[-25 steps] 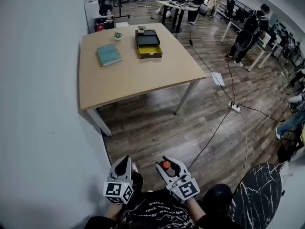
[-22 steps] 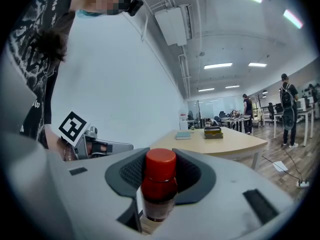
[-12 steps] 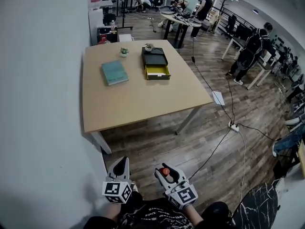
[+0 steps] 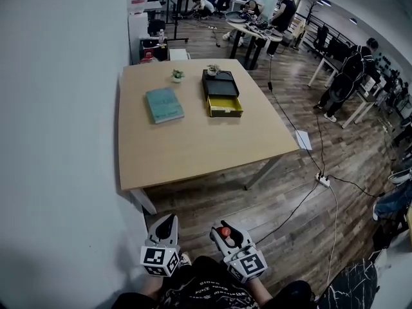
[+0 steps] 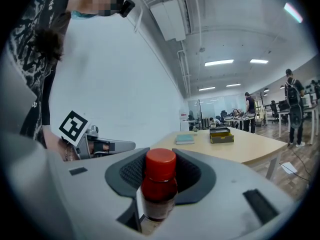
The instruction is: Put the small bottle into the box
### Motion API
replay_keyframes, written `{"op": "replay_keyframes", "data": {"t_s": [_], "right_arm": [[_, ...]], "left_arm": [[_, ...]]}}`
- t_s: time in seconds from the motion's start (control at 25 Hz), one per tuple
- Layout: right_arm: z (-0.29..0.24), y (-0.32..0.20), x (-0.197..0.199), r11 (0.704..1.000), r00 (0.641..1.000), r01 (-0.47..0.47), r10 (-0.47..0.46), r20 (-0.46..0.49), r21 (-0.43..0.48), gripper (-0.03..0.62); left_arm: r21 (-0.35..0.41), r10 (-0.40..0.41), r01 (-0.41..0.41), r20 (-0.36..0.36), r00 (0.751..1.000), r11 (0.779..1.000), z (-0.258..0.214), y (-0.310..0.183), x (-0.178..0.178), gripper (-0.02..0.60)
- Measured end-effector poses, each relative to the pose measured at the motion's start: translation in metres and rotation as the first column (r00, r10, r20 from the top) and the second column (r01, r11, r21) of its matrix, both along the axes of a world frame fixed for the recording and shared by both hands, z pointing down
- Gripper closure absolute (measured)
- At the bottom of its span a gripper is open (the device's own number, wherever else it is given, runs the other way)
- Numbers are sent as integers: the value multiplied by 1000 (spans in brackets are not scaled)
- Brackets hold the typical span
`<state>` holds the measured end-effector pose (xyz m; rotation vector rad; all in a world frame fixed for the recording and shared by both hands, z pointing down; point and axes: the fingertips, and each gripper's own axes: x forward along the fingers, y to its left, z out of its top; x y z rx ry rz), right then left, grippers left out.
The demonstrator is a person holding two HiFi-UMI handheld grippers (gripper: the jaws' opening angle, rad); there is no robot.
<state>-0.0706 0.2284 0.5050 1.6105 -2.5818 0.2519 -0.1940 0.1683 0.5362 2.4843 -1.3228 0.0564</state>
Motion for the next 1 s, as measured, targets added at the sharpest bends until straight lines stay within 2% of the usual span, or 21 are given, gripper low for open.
{"op": "replay_keyframes", "data": {"t_s": [0.32, 0.52, 0.76, 1.0], "right_arm": [[0, -21, 3, 1000, 999, -31, 31, 9, -2, 451], [9, -52, 11, 1000, 999, -30, 30, 11, 4, 451], [16, -107, 27, 1000, 1000, -7, 7, 30, -3, 451], [21, -182, 59, 1000, 999, 25, -25, 39, -18, 451]], "left_arm": [[-2, 46, -46, 6, 999, 999, 4, -20, 10, 578], [-1, 49, -49, 10, 999, 999, 13, -45, 17, 578], [-18, 61, -61, 17, 998, 998, 17, -86, 40, 578], [-55, 82, -80, 23, 996, 995, 22, -144, 80, 578]]}}
